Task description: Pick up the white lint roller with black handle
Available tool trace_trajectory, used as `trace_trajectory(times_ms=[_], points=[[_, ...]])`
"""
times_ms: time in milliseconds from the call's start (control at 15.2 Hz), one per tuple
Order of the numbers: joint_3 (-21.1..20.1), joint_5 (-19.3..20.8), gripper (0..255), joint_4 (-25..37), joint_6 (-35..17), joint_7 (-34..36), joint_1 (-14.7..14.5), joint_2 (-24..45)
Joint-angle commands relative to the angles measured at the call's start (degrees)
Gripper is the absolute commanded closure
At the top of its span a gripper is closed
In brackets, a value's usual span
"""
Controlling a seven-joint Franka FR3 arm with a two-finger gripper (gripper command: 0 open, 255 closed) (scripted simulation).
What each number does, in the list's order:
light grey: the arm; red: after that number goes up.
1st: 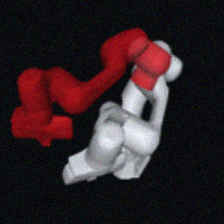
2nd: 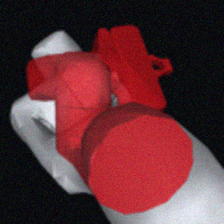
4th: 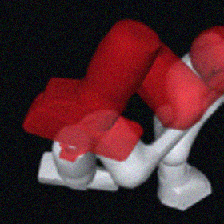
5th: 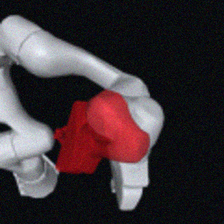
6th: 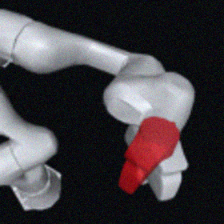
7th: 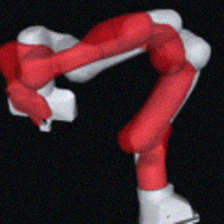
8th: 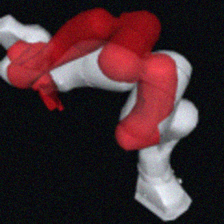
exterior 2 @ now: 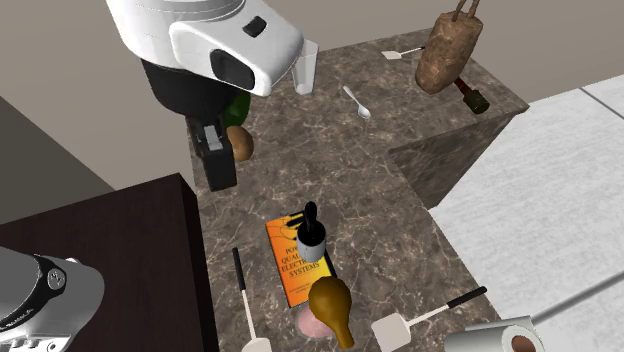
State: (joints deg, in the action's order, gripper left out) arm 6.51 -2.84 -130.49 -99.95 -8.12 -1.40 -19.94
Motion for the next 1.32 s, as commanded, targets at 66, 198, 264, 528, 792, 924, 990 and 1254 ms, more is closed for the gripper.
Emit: trace_trajectory(times_ms=[66, 198, 264, 528, 792, 924, 990, 1254], points=[[1.3, -0.3, 0, 3.8, -1.1, -3.4, 0.0, 8.1], [1.9, -0.6, 0, 6.5, -1.7, -5.6, 0.0, 13.4], [2.1, -0.8, 0, 7.9, -1.9, -6.6, 0.1, 16.0], [2.6, -1.6, 0, 14.2, -2.0, -10.5, 0.5, 26.6], [2.4, -2.3, 0, 21.6, -1.2, -13.8, 1.3, 37.2], [2.2, -2.5, 0, 25.7, -0.4, -15.3, 1.8, 42.5], [2.0, -2.5, 0, 27.8, 0.1, -15.9, 2.0, 45.2], [1.4, -2.5, 0, 35.4, 2.0, -17.8, 2.8, 54.0]])
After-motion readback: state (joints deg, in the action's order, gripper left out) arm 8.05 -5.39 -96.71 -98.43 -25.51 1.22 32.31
